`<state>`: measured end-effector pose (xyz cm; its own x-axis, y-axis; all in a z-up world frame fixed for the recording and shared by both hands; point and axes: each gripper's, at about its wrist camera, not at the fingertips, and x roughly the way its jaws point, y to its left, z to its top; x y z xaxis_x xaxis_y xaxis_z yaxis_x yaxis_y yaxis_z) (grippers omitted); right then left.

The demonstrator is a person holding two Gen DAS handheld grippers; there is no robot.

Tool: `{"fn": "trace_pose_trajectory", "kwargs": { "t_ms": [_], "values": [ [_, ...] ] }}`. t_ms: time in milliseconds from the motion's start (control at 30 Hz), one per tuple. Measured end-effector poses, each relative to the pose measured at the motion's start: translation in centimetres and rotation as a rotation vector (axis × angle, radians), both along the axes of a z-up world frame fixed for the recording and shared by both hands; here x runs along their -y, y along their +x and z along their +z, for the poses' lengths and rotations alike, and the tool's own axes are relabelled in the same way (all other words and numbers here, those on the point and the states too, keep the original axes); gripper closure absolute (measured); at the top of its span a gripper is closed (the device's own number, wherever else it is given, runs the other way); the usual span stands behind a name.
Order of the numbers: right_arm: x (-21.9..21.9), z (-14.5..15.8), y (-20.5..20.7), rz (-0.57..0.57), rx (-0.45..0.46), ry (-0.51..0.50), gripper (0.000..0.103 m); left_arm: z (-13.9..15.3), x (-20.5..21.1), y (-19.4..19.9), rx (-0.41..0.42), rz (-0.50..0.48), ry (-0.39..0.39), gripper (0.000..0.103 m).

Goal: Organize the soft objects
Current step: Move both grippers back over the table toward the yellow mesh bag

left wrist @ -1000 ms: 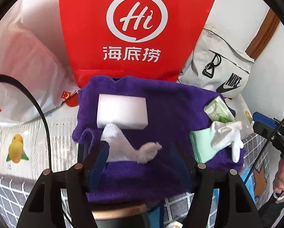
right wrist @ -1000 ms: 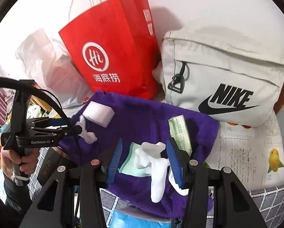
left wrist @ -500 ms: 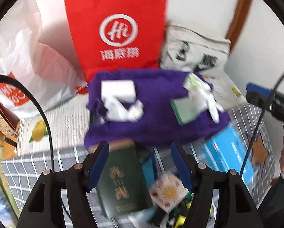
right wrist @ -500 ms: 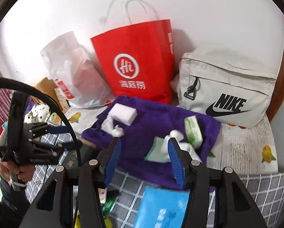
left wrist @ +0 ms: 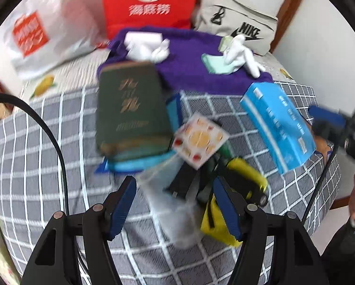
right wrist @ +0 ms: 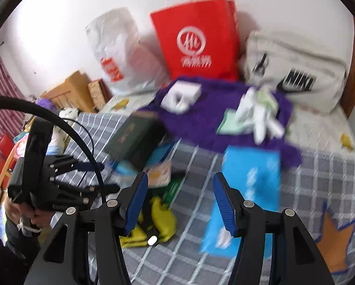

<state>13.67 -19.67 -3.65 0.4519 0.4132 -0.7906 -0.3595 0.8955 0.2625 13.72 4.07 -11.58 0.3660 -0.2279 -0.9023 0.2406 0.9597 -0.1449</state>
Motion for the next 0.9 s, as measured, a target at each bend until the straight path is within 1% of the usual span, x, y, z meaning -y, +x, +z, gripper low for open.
{"fn": "trace_pose_trajectory", "kwargs": {
  "t_ms": [100,200,267,367,433,500,533,567,633,667,767,867,900],
  "values": [
    [-1.4,-2.0,-1.8,0.035,-0.053,0.021,0.046,-0.7,-1.3,-0.9,-0.007,0.052,0.011,0.037],
    [-2.8,-3.4,-3.0,0.067,-0.076,-0.004,0.046,-1.0,-1.7,-1.9,0.011,0.064,0.034,0.037],
    [-3.5,-4.4,-3.7,0.070,-0.086,-0.042,0.046,-1.0,-1.7,-2.6,0.016,0.059,0.015,0.037],
    [-4.2,-5.3,-4.2,0.060,-0.103,-0.066,0.048,-1.0,-1.9,-3.4,0.022,0.063,-0.016,0.037],
    [-4.9,-5.5,-4.8,0.082,-0.083,-0.081,0.048,-1.0,-2.1,-3.8,0.026,0.065,-0.025,0.037],
    [-5.8,-5.3,-5.6,0.128,-0.043,-0.089,0.053,-1.1,-2.6,-4.0,0.027,0.076,-0.037,0.037],
    [-6.4,-5.3,-5.9,0.156,-0.026,-0.091,0.059,-1.1,-2.9,-4.1,0.029,0.082,-0.044,0.037],
    [-6.8,-5.2,-6.0,0.173,-0.021,-0.090,0.064,-1.0,-3.3,-4.2,0.033,0.090,-0.054,0.037],
    [-7.8,-5.6,-5.7,0.207,-0.028,-0.091,0.070,-0.8,-3.9,-4.4,0.040,0.101,-0.067,0.038],
    [-8.3,-6.0,-5.5,0.217,-0.037,-0.104,0.073,-0.7,-4.2,-4.6,0.045,0.103,-0.072,0.037],
    [-9.4,-7.3,-4.7,0.236,-0.053,-0.169,0.074,-0.6,-4.7,-5.0,0.057,0.102,-0.085,0.037],
    [-9.9,-8.2,-4.3,0.221,-0.039,-0.286,0.075,-0.7,-5.1,-5.3,0.063,0.096,-0.088,0.037],
    [-10.1,-8.3,-4.2,0.227,-0.035,-0.307,0.075,-0.8,-5.2,-5.3,0.064,0.094,-0.087,0.037]
  ]
}}
